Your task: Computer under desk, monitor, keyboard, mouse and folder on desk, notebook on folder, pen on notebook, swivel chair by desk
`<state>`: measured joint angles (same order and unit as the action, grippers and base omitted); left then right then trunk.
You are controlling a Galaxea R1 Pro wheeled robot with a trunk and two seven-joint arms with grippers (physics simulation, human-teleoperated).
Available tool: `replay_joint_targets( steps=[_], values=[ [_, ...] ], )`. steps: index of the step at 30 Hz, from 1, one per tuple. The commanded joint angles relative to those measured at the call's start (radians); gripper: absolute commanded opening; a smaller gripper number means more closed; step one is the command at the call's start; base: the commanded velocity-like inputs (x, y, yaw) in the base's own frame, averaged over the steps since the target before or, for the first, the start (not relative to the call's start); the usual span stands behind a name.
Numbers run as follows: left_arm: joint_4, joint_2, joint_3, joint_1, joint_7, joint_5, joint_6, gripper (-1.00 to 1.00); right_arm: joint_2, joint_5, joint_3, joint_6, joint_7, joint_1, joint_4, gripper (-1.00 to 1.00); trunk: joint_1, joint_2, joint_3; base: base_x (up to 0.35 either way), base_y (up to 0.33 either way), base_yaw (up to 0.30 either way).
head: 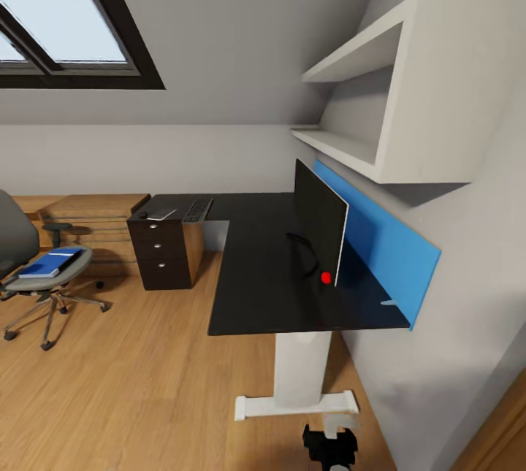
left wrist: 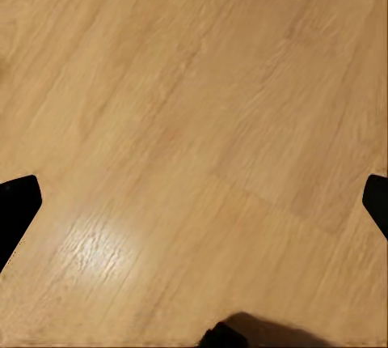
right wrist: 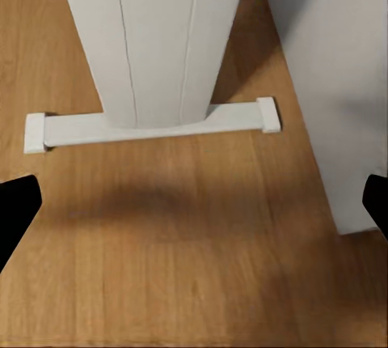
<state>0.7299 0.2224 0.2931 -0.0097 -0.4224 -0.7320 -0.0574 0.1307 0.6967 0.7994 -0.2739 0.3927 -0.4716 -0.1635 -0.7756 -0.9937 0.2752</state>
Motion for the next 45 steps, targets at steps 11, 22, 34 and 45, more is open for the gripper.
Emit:
replay_joint_targets(
  steps=[11,22,34,45],
  values=[
    [-0.139,-0.007,0.011,-0.002,0.192,-0.01,-0.048,1.0,0.0,0.016,0.009,-0.029,-0.028,0.031,0.031,1.0,0.0,-0.001,0.001,0.0,0.276,0.0],
    [-0.162,-0.013,0.011,-0.003,0.218,-0.006,-0.053,1.0,0.004,0.017,0.01,-0.043,-0.07,0.033,0.041,1.0,0.0,-0.001,0.001,0.0,0.324,0.031],
    [-0.162,-0.013,0.009,-0.003,0.217,-0.006,-0.054,1.0,0.004,0.017,0.012,-0.047,-0.072,0.033,0.041,1.0,0.0,-0.001,0.005,0.017,0.322,0.248],
    [-0.164,-0.014,0.007,-0.003,0.217,-0.01,-0.114,1.0,0.006,0.017,0.012,-0.066,-0.078,0.033,0.042,1.0,0.0,-0.001,0.011,0.251,0.226,0.263]
  ],
)
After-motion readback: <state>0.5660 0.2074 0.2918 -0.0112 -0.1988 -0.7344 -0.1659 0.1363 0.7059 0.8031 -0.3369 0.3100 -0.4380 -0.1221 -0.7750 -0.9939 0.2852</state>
